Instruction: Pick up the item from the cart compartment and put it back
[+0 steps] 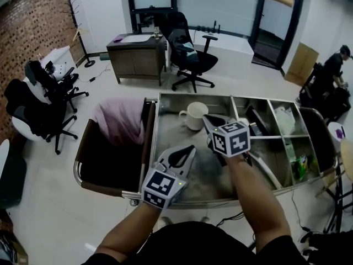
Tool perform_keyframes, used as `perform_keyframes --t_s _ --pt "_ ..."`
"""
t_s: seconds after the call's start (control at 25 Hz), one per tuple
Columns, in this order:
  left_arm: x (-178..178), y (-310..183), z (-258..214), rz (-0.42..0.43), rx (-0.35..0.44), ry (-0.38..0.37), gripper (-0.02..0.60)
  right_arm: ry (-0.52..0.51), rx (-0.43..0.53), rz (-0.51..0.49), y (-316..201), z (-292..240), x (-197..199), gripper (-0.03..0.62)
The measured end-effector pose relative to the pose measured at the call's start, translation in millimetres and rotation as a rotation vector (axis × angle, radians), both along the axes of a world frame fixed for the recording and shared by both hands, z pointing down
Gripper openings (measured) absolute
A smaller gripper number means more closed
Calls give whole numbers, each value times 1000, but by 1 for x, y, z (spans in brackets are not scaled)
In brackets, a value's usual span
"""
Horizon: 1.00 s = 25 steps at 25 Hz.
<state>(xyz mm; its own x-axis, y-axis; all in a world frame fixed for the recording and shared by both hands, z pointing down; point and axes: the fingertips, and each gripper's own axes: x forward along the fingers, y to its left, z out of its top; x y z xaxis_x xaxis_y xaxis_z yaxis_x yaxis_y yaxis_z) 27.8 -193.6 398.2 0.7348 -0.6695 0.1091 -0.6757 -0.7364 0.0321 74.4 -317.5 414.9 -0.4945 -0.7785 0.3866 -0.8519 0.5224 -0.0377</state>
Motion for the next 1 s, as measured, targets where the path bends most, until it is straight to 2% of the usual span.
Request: perform_keyframes --t_s 0.24,0.6,0.76,1.0 --pt "0 1 -1 3 6 0 0 -32 49 -26 23 -16 -2 14" --pt "2 4 -3 12 24 -8 0 -252 157 -64 95 -60 8 12" --pt "3 4 -3 20 27 -15 0 -268 192 -53 114 -63 15 12" --pt "3 4 -2 21 27 -14 0 -228 201 -46 120 -47 18 12"
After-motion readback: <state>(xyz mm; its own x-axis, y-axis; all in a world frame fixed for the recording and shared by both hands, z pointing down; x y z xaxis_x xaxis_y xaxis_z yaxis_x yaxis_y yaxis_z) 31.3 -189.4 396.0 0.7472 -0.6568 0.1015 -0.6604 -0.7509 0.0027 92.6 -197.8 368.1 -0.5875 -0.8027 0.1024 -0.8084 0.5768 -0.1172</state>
